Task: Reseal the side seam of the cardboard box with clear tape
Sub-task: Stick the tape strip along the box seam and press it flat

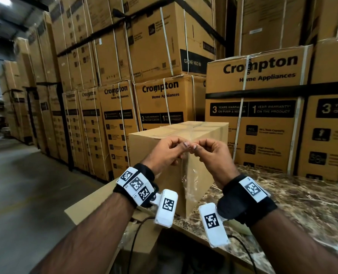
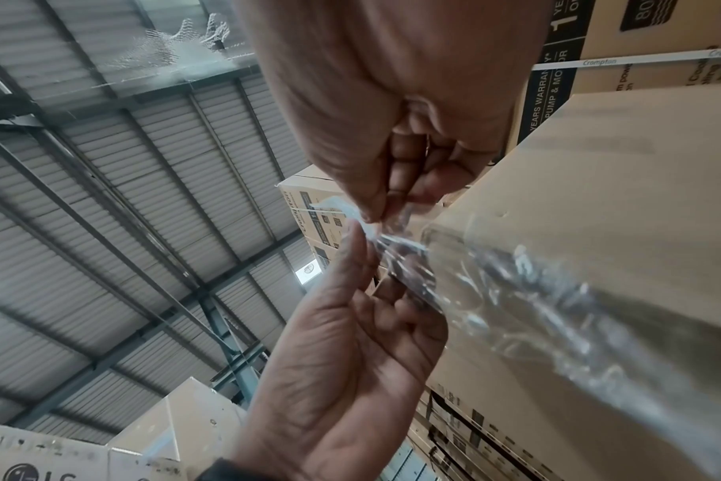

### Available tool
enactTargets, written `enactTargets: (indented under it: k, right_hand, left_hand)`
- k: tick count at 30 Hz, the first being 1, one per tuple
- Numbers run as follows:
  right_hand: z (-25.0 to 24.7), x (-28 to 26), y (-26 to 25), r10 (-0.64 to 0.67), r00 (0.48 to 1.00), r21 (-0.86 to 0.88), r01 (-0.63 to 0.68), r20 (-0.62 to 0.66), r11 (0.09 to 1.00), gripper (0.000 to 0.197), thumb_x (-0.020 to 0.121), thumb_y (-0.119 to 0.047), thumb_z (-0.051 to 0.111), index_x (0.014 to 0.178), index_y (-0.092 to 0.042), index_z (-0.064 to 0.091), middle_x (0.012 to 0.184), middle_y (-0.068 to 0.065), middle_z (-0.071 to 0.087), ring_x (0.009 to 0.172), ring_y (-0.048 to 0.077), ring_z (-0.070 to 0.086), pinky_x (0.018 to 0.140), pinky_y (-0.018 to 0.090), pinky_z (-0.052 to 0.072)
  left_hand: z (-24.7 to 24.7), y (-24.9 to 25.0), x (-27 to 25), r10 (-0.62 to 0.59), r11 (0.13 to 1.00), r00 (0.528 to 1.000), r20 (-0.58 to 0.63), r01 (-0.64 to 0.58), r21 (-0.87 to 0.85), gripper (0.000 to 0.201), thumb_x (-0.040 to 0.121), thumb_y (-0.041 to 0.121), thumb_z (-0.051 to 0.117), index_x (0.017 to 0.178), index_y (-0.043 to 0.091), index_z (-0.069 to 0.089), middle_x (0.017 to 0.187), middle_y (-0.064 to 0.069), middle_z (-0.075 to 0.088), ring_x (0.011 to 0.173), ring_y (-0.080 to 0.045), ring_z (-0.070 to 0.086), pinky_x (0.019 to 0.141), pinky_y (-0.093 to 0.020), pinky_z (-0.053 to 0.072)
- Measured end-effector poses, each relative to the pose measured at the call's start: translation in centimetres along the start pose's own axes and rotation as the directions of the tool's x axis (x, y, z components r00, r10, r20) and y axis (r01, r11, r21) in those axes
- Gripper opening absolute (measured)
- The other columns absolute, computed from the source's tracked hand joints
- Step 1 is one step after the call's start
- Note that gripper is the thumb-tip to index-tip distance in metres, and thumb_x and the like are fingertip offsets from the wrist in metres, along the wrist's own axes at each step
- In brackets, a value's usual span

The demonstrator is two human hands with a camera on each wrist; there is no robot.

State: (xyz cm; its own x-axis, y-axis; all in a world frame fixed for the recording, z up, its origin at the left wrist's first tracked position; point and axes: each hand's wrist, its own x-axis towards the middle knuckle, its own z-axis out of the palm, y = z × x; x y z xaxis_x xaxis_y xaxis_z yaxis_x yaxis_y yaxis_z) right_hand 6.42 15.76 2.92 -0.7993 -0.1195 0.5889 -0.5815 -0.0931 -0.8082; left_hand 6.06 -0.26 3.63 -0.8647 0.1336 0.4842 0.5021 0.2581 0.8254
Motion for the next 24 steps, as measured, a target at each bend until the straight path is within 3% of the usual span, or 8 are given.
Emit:
enactTargets:
  k: [3, 7, 11, 15, 21, 24]
  right_hand:
    - [0.1, -0.1, 0.1, 0.02, 1.0, 0.023, -0.02, 0.003, 1.0, 0.008, 0.091, -0.005, 0.062, 0.09, 0.0, 0.068, 0.073, -0.001, 0.066, 0.057, -0.01, 0.058, 0.055, 0.007, 0.044]
    - [0.0, -0.2, 0.2, 0.043, 0.999, 0.024, -0.043, 0.013, 0.999, 0.01, 0.092, -0.004, 0.06, 0.084, -0.005, 0.066, 0.073, 0.0, 0.064, 0.057, -0.01, 0.057, 0.055, 0.006, 0.044]
    - [0.2, -0.2, 0.5, 0.094, 0.995, 0.013, -0.094, 0.015, 0.995, 0.01, 0.093, -0.009, 0.061, 0.085, -0.007, 0.066, 0.074, 0.001, 0.064, 0.063, 0.002, 0.055, 0.055, 0.009, 0.045]
    - [0.4, -0.4, 0.2, 0.078, 0.997, 0.009, -0.078, 0.015, 0.997, 0.009, 0.093, -0.004, 0.058, 0.088, -0.003, 0.065, 0.071, -0.001, 0.063, 0.052, -0.01, 0.055, 0.052, 0.006, 0.043]
    - [0.1, -0.9, -0.3, 0.066, 0.998, -0.022, -0.066, 0.01, 0.998, 0.009, 0.094, -0.003, 0.057, 0.09, 0.002, 0.065, 0.068, -0.001, 0.061, 0.048, -0.01, 0.054, 0.05, 0.005, 0.041]
    - [0.1, -1.1, -0.1, 0.07, 0.998, -0.015, -0.07, -0.007, 0.997, 0.01, 0.093, -0.003, 0.059, 0.09, 0.004, 0.065, 0.069, 0.0, 0.062, 0.048, -0.01, 0.053, 0.05, 0.006, 0.042]
  left_hand:
    - [0.1, -0.3, -0.1, -0.034, 0.992, 0.999, -0.007, 0.033, -0.121, 0.017, 0.093, 0.027, 0.062, 0.1, 0.012, 0.066, 0.082, -0.002, 0.062, 0.07, -0.009, 0.053, 0.059, -0.02, 0.044]
    - [0.3, -0.4, -0.4, -0.056, 0.985, 0.998, -0.032, 0.05, -0.168, 0.012, 0.091, 0.024, 0.063, 0.095, 0.013, 0.067, 0.079, 0.001, 0.063, 0.069, -0.007, 0.053, 0.062, -0.02, 0.043]
    - [0.5, -0.2, -0.7, -0.041, 0.989, 0.996, -0.077, 0.029, -0.146, 0.007, 0.091, 0.02, 0.063, 0.091, 0.014, 0.066, 0.08, 0.002, 0.066, 0.072, -0.007, 0.054, 0.066, -0.022, 0.043]
    - [0.7, 0.0, -0.9, -0.031, 0.996, 0.993, -0.113, 0.021, -0.089, 0.012, 0.095, 0.018, 0.059, 0.097, 0.008, 0.065, 0.081, 0.0, 0.064, 0.07, -0.007, 0.052, 0.064, -0.021, 0.043]
    - [0.8, 0.2, -1.3, -0.007, 1.0, 0.988, -0.155, 0.005, -0.011, 0.014, 0.096, 0.016, 0.055, 0.098, 0.005, 0.064, 0.083, -0.006, 0.064, 0.072, -0.01, 0.054, 0.065, -0.019, 0.046]
    - [0.9, 0.0, -1.3, 0.005, 1.0, 0.978, -0.21, 0.0, 0.024, 0.015, 0.096, 0.015, 0.055, 0.099, 0.004, 0.065, 0.082, -0.002, 0.065, 0.073, -0.008, 0.056, 0.068, -0.022, 0.045]
